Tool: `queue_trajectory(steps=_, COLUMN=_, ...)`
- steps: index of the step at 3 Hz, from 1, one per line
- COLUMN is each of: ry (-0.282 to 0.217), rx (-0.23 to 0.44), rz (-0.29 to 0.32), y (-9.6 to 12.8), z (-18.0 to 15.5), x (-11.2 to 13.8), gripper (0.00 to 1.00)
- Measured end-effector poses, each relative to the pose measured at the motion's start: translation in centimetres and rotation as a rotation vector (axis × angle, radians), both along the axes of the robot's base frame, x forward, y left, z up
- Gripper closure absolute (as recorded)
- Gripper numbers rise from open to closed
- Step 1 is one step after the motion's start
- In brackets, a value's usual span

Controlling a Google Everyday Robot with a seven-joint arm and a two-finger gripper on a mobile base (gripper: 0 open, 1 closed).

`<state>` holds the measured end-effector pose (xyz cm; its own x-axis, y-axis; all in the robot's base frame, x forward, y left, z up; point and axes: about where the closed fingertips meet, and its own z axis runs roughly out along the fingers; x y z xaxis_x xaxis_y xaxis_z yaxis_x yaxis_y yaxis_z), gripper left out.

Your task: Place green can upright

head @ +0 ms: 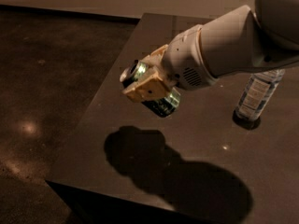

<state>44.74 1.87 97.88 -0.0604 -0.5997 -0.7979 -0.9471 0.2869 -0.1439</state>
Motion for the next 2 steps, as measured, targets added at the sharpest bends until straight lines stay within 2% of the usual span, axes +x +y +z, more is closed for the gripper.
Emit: queue_trajectory(steps=2, ry=-0.021, rx=0.264, rz=-0.074, y=-0.24, z=-0.60, x=1.98, gripper=1.00)
